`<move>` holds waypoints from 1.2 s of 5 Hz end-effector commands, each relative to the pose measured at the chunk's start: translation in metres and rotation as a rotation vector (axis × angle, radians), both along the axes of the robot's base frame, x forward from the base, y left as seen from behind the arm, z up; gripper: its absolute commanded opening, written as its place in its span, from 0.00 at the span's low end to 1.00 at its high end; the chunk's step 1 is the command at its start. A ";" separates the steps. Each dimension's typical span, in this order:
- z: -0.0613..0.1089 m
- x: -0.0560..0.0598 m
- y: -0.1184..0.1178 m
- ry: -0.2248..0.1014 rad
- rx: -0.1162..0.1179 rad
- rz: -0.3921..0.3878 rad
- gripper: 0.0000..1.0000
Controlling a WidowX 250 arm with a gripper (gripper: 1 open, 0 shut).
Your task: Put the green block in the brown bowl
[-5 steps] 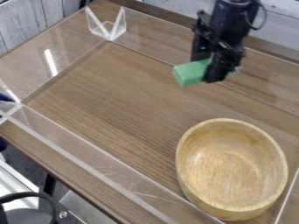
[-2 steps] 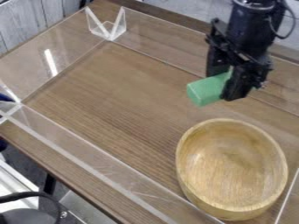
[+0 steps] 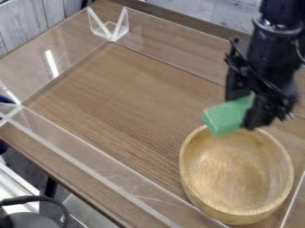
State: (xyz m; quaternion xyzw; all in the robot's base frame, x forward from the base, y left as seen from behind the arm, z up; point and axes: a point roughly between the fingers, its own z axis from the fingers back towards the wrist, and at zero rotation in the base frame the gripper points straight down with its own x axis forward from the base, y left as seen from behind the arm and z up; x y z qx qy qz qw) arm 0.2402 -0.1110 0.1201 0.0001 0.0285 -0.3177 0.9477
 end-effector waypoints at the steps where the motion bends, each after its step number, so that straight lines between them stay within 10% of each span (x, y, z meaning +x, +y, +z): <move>1: 0.006 -0.013 -0.020 -0.069 -0.061 -0.027 0.00; 4: -0.059 -0.038 -0.027 -0.035 -0.014 -0.035 0.00; 6: -0.081 -0.038 -0.023 -0.020 -0.073 -0.057 0.00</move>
